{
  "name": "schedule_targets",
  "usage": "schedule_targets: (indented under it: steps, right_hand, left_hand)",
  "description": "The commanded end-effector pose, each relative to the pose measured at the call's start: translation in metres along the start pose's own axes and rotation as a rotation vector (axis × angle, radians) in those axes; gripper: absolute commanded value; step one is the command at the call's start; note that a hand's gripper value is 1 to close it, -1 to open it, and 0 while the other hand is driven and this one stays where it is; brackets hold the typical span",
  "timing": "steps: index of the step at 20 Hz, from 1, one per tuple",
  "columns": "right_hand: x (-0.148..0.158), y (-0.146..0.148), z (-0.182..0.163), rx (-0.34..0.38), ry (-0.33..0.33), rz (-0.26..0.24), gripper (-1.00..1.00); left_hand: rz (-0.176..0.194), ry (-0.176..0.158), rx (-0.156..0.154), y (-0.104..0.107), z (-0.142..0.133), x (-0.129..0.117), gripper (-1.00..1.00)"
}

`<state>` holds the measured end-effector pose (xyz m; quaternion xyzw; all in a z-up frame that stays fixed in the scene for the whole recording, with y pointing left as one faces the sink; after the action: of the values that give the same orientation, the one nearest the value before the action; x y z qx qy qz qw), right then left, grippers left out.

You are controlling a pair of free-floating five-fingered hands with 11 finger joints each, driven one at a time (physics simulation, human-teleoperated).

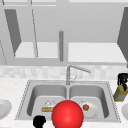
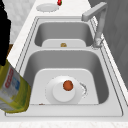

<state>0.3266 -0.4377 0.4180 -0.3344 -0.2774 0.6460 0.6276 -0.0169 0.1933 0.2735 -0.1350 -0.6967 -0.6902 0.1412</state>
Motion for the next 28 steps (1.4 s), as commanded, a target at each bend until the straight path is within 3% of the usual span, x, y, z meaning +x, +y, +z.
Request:
schedule_targets:
  steps: [1, 15, 28]
  right_hand:
    - [0.019, 0.009, 0.025, -0.006, -0.002, -0.01, 1.0]
    - [0.08, -0.001, 0.138, -0.014, 0.012, -0.026, 1.0]
    - [0.091, -0.052, 0.228, -0.02, 0.012, -0.029, 1.0]
  left_hand:
    - [0.0, 0.0, 0.0, 0.0, 0.0, 0.0, 0.0]
    - [0.0, 0.0, 0.0, 0.0, 0.0, 0.0, 0.0]
    - [0.0, 0.0, 0.0, 0.0, 0.0, 0.0, 0.0]
